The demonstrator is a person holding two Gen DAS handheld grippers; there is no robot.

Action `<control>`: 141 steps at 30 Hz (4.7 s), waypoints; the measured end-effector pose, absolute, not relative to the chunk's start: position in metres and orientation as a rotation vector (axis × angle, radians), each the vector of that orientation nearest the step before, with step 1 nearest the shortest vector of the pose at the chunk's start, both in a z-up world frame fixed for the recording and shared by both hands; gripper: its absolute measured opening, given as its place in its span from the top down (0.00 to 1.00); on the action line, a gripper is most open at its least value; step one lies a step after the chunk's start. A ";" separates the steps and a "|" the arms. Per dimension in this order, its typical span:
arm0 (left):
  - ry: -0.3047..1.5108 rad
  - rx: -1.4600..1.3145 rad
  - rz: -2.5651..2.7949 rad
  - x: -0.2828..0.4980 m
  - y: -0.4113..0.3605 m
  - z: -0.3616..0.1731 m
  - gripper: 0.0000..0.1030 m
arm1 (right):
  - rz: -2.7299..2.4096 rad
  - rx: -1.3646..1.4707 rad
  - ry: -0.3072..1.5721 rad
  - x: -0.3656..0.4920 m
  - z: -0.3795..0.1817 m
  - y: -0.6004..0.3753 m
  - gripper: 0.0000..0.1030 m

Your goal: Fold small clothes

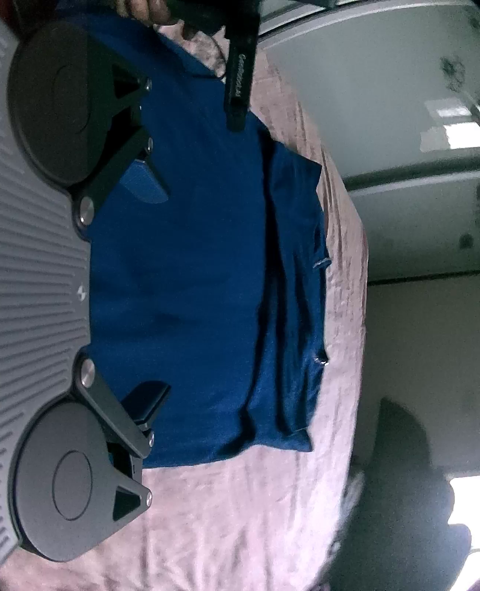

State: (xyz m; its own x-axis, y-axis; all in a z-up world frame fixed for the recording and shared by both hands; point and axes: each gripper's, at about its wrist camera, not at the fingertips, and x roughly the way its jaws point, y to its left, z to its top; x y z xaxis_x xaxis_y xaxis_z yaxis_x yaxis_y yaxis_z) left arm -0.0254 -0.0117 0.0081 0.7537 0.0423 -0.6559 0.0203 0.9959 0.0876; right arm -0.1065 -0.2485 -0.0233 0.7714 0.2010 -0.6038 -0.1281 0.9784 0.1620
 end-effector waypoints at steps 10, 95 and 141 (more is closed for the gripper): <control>0.691 0.046 0.014 -0.060 -0.012 0.017 0.00 | 0.193 0.149 0.666 -0.144 -0.021 -0.248 0.00; 0.970 0.070 -0.463 -0.151 0.069 -0.003 0.36 | 0.278 0.442 0.780 -0.227 -0.049 -0.365 0.26; 0.878 -0.018 -0.562 -0.155 0.059 0.030 0.93 | 0.513 0.454 0.714 -0.214 -0.029 -0.309 0.89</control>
State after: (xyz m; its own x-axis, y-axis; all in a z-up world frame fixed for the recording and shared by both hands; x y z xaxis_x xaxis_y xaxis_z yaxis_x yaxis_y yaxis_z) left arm -0.1547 0.0589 0.0300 0.5043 -0.4729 -0.7225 0.4587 0.8556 -0.2398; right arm -0.2144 -0.3089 -0.0293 0.6442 0.5827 -0.4954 -0.2843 0.7837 0.5522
